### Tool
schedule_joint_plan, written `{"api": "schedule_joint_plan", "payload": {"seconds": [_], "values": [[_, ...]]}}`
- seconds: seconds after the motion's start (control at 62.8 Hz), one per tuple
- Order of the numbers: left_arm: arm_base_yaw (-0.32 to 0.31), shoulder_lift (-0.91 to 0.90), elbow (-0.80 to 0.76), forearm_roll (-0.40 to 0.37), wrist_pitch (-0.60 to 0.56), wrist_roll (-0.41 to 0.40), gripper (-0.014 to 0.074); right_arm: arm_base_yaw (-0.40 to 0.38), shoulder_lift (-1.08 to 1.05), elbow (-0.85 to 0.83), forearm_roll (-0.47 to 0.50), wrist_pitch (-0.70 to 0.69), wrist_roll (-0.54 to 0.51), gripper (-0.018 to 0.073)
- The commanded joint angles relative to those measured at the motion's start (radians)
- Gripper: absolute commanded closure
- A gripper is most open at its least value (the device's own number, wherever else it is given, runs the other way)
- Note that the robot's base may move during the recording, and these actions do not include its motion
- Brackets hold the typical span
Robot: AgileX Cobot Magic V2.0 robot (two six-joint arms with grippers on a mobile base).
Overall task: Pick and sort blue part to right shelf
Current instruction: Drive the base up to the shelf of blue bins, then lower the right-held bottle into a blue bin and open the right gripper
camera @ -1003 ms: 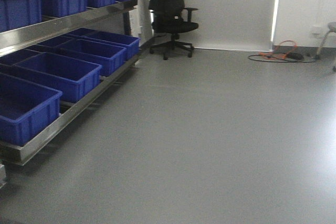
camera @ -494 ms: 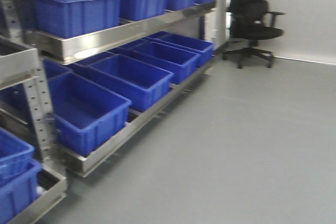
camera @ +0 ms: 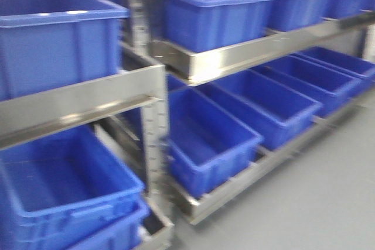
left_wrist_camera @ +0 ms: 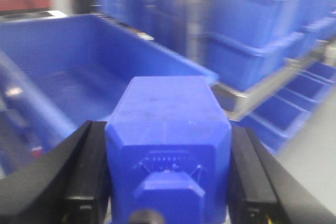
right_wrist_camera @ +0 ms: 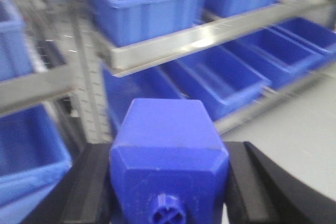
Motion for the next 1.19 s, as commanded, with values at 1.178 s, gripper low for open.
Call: {"api": "schedule_joint_plan", "payload": {"seconds": [1.178], "values": [[-0.001, 0.009, -0.031, -0.006, -0.091, -0.005, 0.0241, -0.005, 0.008, -0.031, -0.005, -0.096, -0.008, 0.0135]]}}
